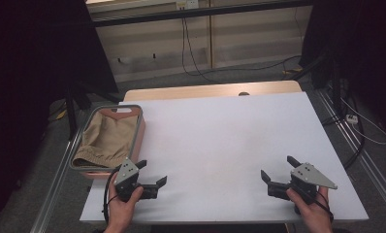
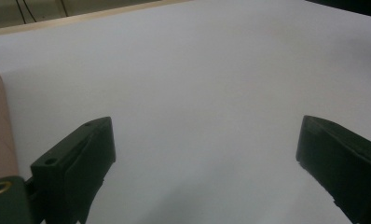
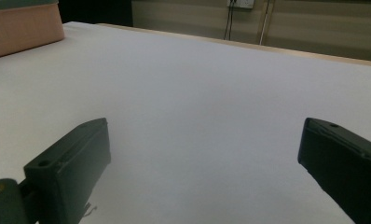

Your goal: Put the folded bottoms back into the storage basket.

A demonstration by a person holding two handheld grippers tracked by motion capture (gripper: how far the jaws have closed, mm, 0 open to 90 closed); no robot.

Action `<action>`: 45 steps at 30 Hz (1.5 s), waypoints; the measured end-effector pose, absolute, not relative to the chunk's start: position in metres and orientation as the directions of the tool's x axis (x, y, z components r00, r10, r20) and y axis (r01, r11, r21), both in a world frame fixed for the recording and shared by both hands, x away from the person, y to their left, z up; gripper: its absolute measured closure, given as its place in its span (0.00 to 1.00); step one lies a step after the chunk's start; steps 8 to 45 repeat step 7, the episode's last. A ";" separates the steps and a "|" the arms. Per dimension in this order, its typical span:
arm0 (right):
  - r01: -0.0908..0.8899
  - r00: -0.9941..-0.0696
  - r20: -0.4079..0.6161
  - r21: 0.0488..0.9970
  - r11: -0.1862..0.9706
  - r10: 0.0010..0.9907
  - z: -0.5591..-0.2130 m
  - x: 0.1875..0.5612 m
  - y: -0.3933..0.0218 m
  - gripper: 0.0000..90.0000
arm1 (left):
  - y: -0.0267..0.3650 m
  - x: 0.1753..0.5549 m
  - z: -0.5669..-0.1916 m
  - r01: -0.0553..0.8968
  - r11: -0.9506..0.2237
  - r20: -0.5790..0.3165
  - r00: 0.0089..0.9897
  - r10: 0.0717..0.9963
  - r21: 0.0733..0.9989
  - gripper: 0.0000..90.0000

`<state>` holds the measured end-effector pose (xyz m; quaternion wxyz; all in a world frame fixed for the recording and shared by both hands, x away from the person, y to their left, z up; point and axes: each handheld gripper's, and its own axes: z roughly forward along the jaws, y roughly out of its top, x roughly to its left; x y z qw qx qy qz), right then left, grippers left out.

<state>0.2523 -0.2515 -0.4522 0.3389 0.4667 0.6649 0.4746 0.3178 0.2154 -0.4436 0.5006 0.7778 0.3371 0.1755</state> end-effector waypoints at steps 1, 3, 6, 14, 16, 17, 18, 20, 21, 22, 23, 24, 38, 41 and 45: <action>0.297 -0.334 -0.008 0.948 0.113 0.943 -0.452 0.252 -0.252 0.02 | 0.215 0.318 -0.444 0.348 -0.266 -0.069 0.711 0.700 0.899 0.05; 0.295 -0.334 -0.008 0.949 0.112 0.943 -0.452 0.252 -0.251 0.02 | 0.215 0.318 -0.444 0.349 -0.268 -0.067 0.711 0.700 0.898 0.05; 0.292 -0.333 -0.010 0.950 0.114 0.943 -0.452 0.252 -0.252 0.02 | 0.214 0.319 -0.444 0.353 -0.266 -0.073 0.711 0.700 0.897 0.05; 0.293 -0.334 -0.009 0.949 0.113 0.942 -0.452 0.253 -0.251 0.02 | 0.213 0.319 -0.445 0.354 -0.265 -0.076 0.713 0.697 0.897 0.05; 0.293 -0.334 -0.009 0.949 0.113 0.942 -0.452 0.253 -0.251 0.02 | 0.213 0.319 -0.445 0.354 -0.265 -0.076 0.713 0.697 0.897 0.05; 0.293 -0.334 -0.009 0.949 0.113 0.942 -0.452 0.253 -0.251 0.02 | 0.213 0.319 -0.445 0.354 -0.265 -0.076 0.713 0.697 0.897 0.05; 0.293 -0.334 -0.009 0.949 0.113 0.942 -0.452 0.253 -0.251 0.02 | 0.213 0.319 -0.445 0.354 -0.265 -0.076 0.713 0.697 0.897 0.05; 0.293 -0.334 -0.009 0.949 0.113 0.942 -0.452 0.253 -0.251 0.02 | 0.213 0.319 -0.445 0.354 -0.265 -0.076 0.713 0.697 0.897 0.05; 0.293 -0.334 -0.009 0.949 0.113 0.942 -0.452 0.253 -0.251 0.02 | 0.213 0.319 -0.445 0.354 -0.265 -0.076 0.713 0.697 0.897 0.05; 0.293 -0.334 -0.009 0.949 0.113 0.942 -0.452 0.253 -0.251 0.02 | 0.213 0.319 -0.445 0.354 -0.265 -0.076 0.713 0.697 0.897 0.05; 0.293 -0.334 -0.009 0.949 0.113 0.942 -0.452 0.253 -0.251 0.02 | 0.213 0.319 -0.445 0.354 -0.265 -0.076 0.713 0.697 0.897 0.05; 0.293 -0.334 -0.009 0.949 0.113 0.942 -0.452 0.253 -0.251 0.02 | 0.213 0.319 -0.445 0.354 -0.265 -0.076 0.713 0.697 0.897 0.05; 0.293 -0.334 -0.009 0.949 0.113 0.942 -0.452 0.253 -0.251 0.02 | 0.213 0.319 -0.445 0.354 -0.265 -0.076 0.713 0.697 0.897 0.05; 0.293 -0.334 -0.009 0.949 0.113 0.942 -0.452 0.253 -0.251 0.02 | 0.213 0.319 -0.445 0.354 -0.265 -0.076 0.713 0.697 0.897 0.05; 0.293 -0.334 -0.009 0.949 0.113 0.942 -0.452 0.253 -0.251 0.02 | 0.213 0.319 -0.445 0.354 -0.265 -0.076 0.713 0.697 0.897 0.05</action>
